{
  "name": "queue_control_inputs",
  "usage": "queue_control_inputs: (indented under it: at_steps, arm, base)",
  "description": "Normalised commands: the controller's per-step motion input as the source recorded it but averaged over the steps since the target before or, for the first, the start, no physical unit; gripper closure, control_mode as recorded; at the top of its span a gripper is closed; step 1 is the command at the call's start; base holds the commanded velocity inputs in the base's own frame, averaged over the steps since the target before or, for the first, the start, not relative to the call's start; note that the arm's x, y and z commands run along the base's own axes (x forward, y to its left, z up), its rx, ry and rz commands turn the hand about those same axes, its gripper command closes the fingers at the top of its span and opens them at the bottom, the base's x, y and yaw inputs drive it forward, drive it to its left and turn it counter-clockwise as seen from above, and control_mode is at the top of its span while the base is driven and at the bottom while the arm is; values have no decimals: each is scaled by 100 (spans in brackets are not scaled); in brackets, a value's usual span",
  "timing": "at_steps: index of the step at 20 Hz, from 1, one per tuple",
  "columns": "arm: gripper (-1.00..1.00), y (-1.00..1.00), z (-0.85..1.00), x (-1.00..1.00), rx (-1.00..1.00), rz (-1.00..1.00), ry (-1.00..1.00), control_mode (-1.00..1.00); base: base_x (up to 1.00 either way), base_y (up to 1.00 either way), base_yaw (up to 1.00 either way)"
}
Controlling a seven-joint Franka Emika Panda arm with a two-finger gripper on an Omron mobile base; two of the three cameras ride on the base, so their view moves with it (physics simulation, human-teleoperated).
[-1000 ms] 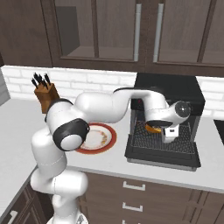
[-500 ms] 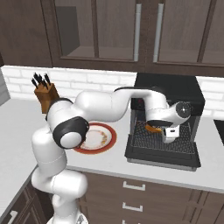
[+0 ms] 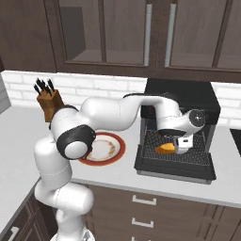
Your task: Pick up the kebab skewer and baguette bread, and place them inside the toaster oven. Close the toaster oven door and start by setting the timer.
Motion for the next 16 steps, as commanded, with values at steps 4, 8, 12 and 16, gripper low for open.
queue_control_inputs:
  at_steps: [4, 8, 12, 16]
  arm:
    - [-100, 0, 0, 0, 0, 0, 3, -100]
    - [-100, 0, 7, 0, 0, 0, 5, -100]
    - [-100, 0, 20, -28, 0, 0, 9, -100]
    - [-100, 0, 2, -91, 0, 5, 4, -100]
  base:
    - [0, 0, 0]
    - [0, 0, 0]
    - [0, 0, 0]
    - [0, 0, 0]
